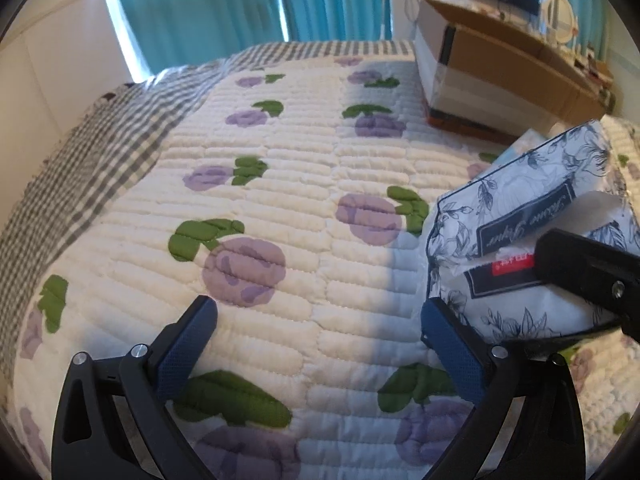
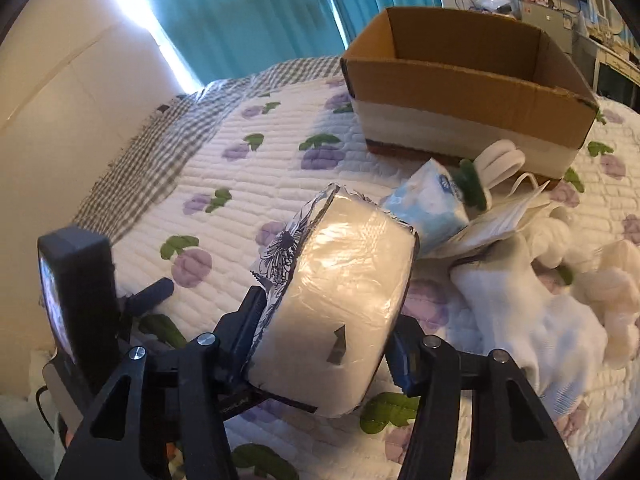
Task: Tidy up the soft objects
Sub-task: 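Grasp the floral tissue box with the left gripper while the right gripper grasps the wrapped white tissue pack, then grasp the white socks with the left gripper while the right gripper holds the wrapped tissue pack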
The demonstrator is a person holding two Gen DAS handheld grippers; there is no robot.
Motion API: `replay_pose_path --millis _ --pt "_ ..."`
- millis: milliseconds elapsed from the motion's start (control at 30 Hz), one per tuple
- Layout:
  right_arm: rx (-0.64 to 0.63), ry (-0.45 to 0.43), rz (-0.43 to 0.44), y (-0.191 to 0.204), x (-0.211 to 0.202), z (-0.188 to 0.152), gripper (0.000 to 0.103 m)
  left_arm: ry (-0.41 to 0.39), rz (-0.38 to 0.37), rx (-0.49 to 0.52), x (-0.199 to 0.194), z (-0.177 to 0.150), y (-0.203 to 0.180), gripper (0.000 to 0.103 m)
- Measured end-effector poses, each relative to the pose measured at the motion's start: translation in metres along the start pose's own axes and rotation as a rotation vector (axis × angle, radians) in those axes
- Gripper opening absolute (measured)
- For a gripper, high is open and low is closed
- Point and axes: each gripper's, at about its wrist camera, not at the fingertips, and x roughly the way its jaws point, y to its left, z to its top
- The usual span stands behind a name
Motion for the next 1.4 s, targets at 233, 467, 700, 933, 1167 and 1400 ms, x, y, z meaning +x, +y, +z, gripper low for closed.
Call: replay_pose_path --millis 233,467,700,933,1167,1400 --pt "-0.068 -0.096 -0.090 0.006 -0.043 0.005 0.051 -0.078 -0.032 0.024 -0.042 0.005 -0.006 0.103" --pt "-0.098 -0.262 -0.232 -0.022 -0.132 0.008 0.051 -0.176 -0.126 0.069 -0.087 0.013 -0.046 0.103" --pt "-0.086 -0.352 -0.418 -0.080 -0.195 -0.002 0.051 -0.187 -0.245 0.083 -0.098 0.022 -0.104 0.103" --pt "-0.039 -0.324 -0.517 -0.138 -0.188 -0.014 0.047 -0.098 -0.304 0.136 -0.067 0.020 -0.163 0.103" --pt "-0.004 -0.261 -0.495 -0.176 -0.160 -0.023 0.046 -0.015 -0.366 0.191 -0.041 0.012 -0.200 0.094" --pt "0.009 -0.265 -0.463 -0.179 -0.157 -0.026 0.046 0.014 -0.386 0.248 -0.038 0.008 -0.207 0.073"
